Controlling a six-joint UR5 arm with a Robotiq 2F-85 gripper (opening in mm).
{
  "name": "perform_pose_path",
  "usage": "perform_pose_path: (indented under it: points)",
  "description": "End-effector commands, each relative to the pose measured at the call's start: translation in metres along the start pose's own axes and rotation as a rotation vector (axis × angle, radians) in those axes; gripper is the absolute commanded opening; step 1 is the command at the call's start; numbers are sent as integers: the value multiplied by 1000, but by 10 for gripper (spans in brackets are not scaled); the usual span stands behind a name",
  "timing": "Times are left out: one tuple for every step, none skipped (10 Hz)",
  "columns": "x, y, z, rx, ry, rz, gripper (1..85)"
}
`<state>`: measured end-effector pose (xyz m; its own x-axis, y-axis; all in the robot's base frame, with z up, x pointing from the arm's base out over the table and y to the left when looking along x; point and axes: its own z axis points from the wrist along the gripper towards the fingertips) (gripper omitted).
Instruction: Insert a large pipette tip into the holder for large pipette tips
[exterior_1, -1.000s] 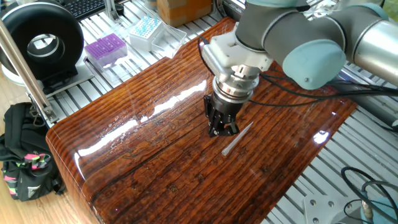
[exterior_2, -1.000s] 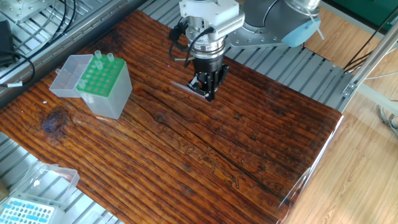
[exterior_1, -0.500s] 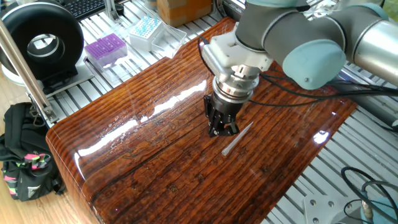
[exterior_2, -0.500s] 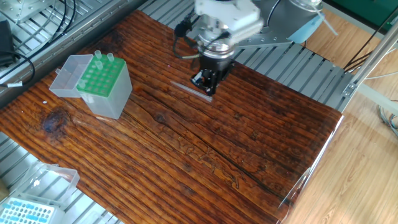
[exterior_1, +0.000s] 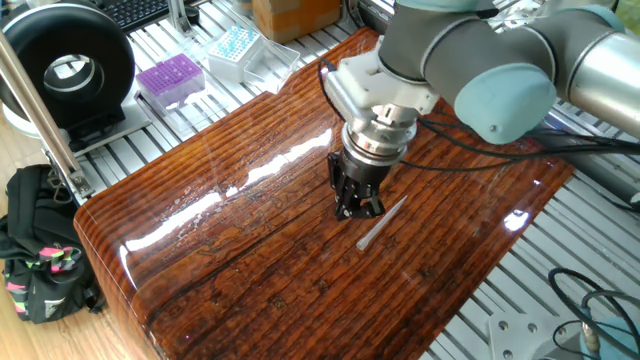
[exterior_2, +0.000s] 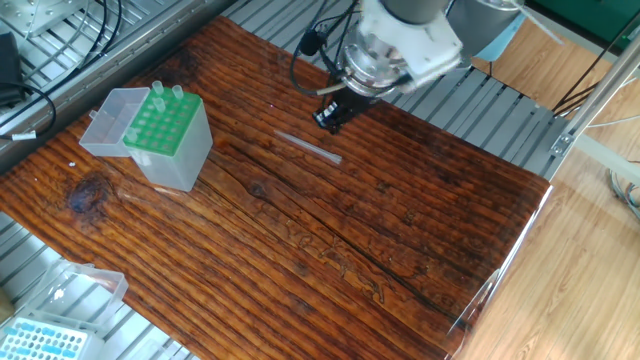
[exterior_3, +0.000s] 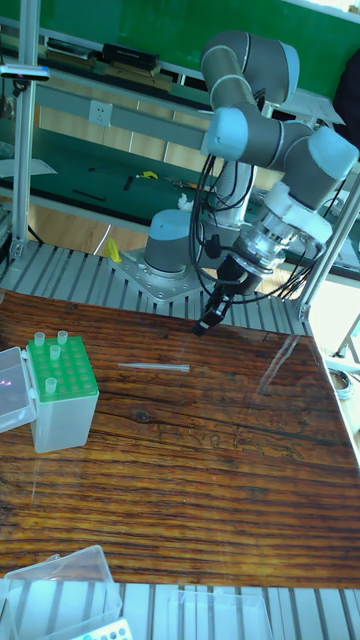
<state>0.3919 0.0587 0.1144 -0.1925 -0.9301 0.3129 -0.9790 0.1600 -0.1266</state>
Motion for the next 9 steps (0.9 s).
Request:
perform_pose_path:
  points:
    - [10,-5,6,30,88,-113,307]
    - [20,-3,6,21,131,-109,280]
    - [25,-4,6,24,150,-112,260]
    - [23,-2,6,21,143,-85,223]
    - [16,0,6,20,113,-34,67]
    - [6,5,4,0,70,5,10]
    - [-3,12,-1,-30,29,16,10]
    - [-1,16,-8,-54,18,-14,10]
    - [2,19,-9,-65,29,-74,10]
